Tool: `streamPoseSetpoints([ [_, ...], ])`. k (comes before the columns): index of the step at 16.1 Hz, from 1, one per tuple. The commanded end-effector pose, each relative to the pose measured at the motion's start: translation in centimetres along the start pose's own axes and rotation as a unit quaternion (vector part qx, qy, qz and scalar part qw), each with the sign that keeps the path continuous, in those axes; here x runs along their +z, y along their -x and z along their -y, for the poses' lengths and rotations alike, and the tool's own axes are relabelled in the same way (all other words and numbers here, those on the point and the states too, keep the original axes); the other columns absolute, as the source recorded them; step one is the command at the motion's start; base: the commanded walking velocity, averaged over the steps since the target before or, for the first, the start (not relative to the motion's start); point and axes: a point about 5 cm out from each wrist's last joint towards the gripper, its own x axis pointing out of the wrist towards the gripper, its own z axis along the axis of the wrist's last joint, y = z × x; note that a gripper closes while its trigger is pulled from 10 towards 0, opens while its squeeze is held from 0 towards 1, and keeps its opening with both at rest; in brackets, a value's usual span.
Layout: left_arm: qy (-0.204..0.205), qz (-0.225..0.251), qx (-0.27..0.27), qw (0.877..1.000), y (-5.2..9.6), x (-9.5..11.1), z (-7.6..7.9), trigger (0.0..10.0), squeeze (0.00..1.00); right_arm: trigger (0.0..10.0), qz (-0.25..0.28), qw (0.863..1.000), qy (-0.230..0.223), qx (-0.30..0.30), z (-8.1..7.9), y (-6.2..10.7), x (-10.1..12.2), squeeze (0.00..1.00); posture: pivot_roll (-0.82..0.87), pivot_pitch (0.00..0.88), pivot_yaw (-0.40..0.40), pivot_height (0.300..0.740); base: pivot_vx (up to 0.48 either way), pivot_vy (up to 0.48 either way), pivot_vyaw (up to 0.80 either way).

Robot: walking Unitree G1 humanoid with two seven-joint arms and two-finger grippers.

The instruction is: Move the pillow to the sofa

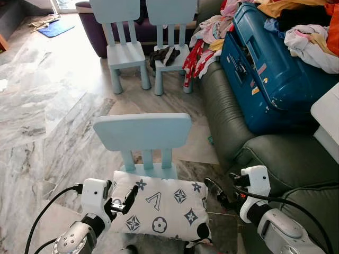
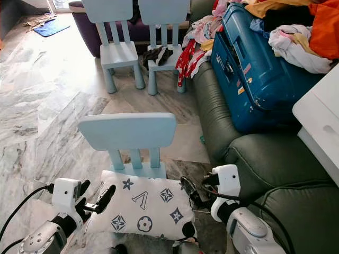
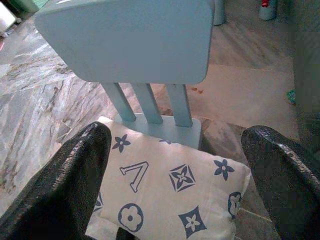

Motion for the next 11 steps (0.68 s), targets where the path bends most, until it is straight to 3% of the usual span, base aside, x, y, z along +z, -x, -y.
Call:
streamPoseSetpoints([
  [1, -0.001, -0.014, 0.009, 1.0, 0.35, -0.56, -0.34, 10.0, 0.0, 10.0, -0.006, 1.0, 0.0, 0.003, -0.09, 0.01, -0.13, 0.0, -0.18, 0.181, -0.015, 0.74, 0.0, 0.0, 0.0],
  [7, -0.002, -0.015, 0.009, 1.0, 0.3, -0.53, -0.42, 10.0, 0.0, 10.0, -0.006, 1.0, 0.006, 0.016, -0.54, -0.27, -0.03, 0.0, -0.18, 0.184, -0.014, 0.74, 0.0, 0.0, 0.0],
  [11, -0.003, -0.015, 0.011, 1.0, 0.27, -0.51, -0.48, 10.0, 0.0, 10.0, -0.005, 1.0, 0.008, 0.022, -0.71, -0.37, 0.02, 0.0, -0.18, 0.183, -0.016, 0.74, 0.0, 0.0, 0.41],
])
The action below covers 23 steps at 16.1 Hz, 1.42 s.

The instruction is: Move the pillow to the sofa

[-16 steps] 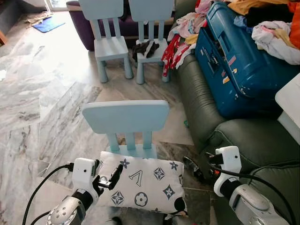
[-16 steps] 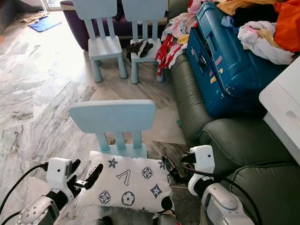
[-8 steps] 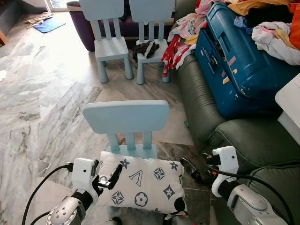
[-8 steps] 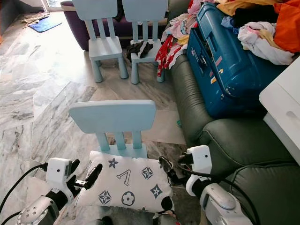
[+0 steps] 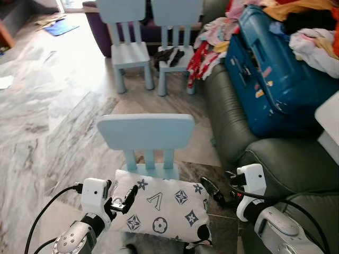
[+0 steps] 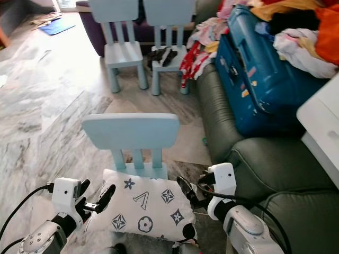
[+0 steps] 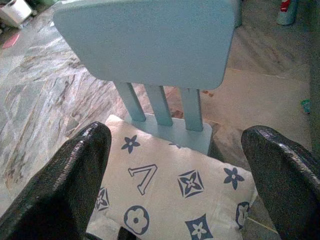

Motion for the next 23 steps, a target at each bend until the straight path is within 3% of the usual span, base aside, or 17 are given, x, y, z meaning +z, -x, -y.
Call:
streamPoseSetpoints([
  [1, -0.002, -0.016, 0.011, 1.0, 0.31, -0.61, -0.49, 10.0, 0.0, 10.0, -0.007, 1.0, 0.002, 0.008, -0.18, 0.04, -0.22, 0.0, -0.18, 0.184, -0.015, 0.732, 0.0, 0.0, 0.44],
  [15, -0.005, -0.025, 0.012, 1.0, 0.26, -1.01, -0.61, 10.0, 0.0, 10.0, -0.01, 1.0, 0.008, 0.024, -0.62, -0.18, -0.32, 0.0, -0.18, 0.179, -0.016, 0.652, 0.0, 0.0, 0.45],
  [23, -0.01, -0.031, 0.013, 0.999, 0.24, -1.18, -0.65, 10.0, 0.0, 10.0, -0.009, 0.999, 0.012, 0.031, -0.77, -0.43, -0.22, 0.0, -0.17, 0.178, -0.017, 0.578, 0.0, 0.0, 0.46],
])
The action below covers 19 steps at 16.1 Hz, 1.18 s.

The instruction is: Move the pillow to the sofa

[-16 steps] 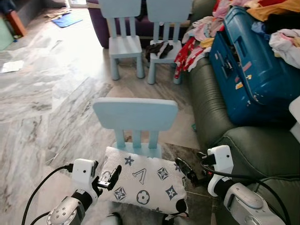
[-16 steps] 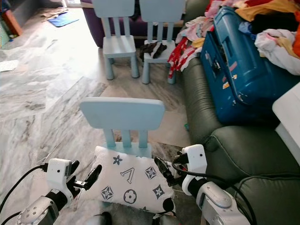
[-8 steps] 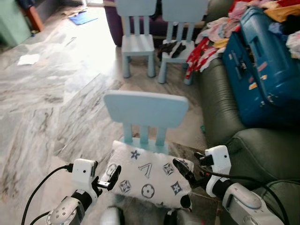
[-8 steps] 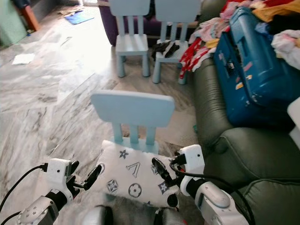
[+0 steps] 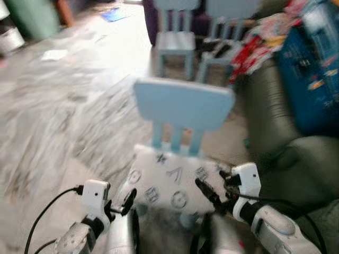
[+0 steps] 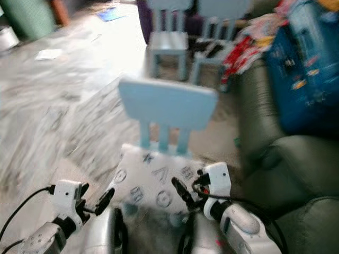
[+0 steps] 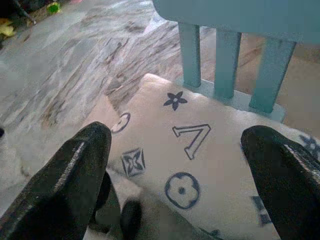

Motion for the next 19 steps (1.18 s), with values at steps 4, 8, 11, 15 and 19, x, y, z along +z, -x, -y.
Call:
streamPoseSetpoints([
  [4, -0.007, -0.007, 0.006, 1.0, 0.08, -0.14, -0.19, 10.0, 0.0, 10.0, -0.008, 1.0, -0.003, 0.003, -0.12, 0.1, -0.41, 0.0, -0.17, 0.179, -0.018, 0.554, 0.0, 0.0, 0.46],
  [8, -0.003, -0.011, 0.008, 1.0, 0.09, -0.3, -0.19, 10.0, 0.0, 10.0, -0.008, 1.0, -0.002, 0.004, -0.14, 0.03, -0.41, 0.0, -0.17, 0.18, -0.019, 0.513, 0.0, 0.0, 0.47],
  [11, 0.0, -0.013, 0.01, 1.0, 0.14, -0.37, -0.19, 10.0, 0.0, 10.0, -0.008, 1.0, -0.002, 0.004, -0.16, -0.06, -0.34, 0.0, -0.17, 0.181, -0.019, 0.484, 0.0, 0.0, 0.46],
  [15, 0.0, -0.015, 0.011, 1.0, 0.16, -0.48, -0.21, 10.0, 0.0, 10.0, -0.007, 1.0, 0.0, 0.004, -0.17, -0.06, -0.33, 0.0, -0.17, 0.183, -0.018, 0.45, 0.0, 0.0, 0.34],
  [19, -0.002, -0.016, 0.019, 1.0, 0.08, -0.51, -0.5, 10.0, 0.0, 10.0, -0.004, 1.0, 0.001, -0.005, 0.0, 0.0, -0.23, 0.0, -0.18, 0.185, -0.018, 0.416, 0.0, 0.0, 0.0],
])
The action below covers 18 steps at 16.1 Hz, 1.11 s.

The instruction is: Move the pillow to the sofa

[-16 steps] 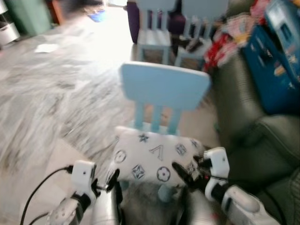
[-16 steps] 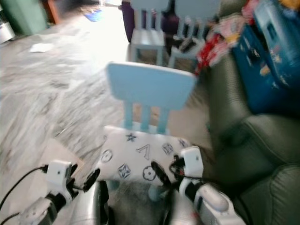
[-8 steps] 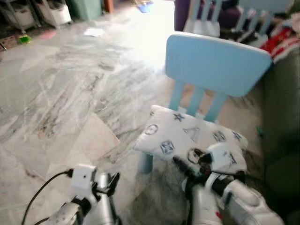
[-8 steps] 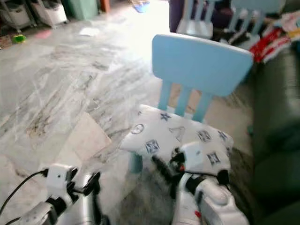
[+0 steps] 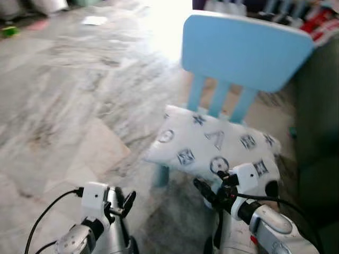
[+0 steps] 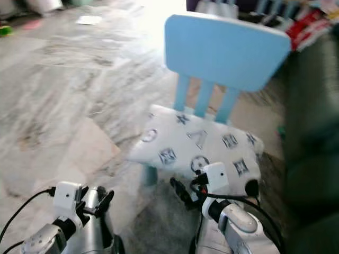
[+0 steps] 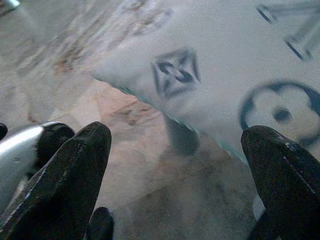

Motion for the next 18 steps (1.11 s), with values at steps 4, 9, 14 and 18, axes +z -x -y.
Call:
streamPoseSetpoints([
  [4, -0.007, -0.002, 0.035, 0.999, -0.2, 0.0, -1.0, 10.0, 0.0, 10.0, 0.017, 1.0, 0.003, -0.014, 0.2, 0.1, 0.7, 0.0, -0.18, 0.184, -0.017, 0.371, 0.0, 0.0, 0.0],
  [9, -0.03, 0.101, 0.105, 0.989, -1.8, 5.4, -3.3, 10.0, 0.0, 10.0, 0.067, 0.998, -0.003, -0.02, 0.1, -0.6, 3.3, 0.0, -0.18, 0.185, -0.017, 0.366, 0.0, 0.0, 0.0],
  [14, -0.06, 0.195, 0.128, 0.971, -2.7, 11.3, -3.8, 10.0, 0.0, 10.0, 0.145, 0.988, 0.0, -0.044, -0.3, -1.1, 7.4, 0.0, -0.18, 0.191, -0.012, 0.366, 0.0, 0.0, 0.0],
  [18, -0.056, 0.22, 0.134, 0.965, -3.9, 14.1, -4.3, 10.0, 0.0, 10.0, 0.197, 0.978, 0.012, -0.071, 0.3, -1.3, 10.6, 0.0, -0.19, 0.191, -0.012, 0.366, 0.0, 0.0, 0.0],
])
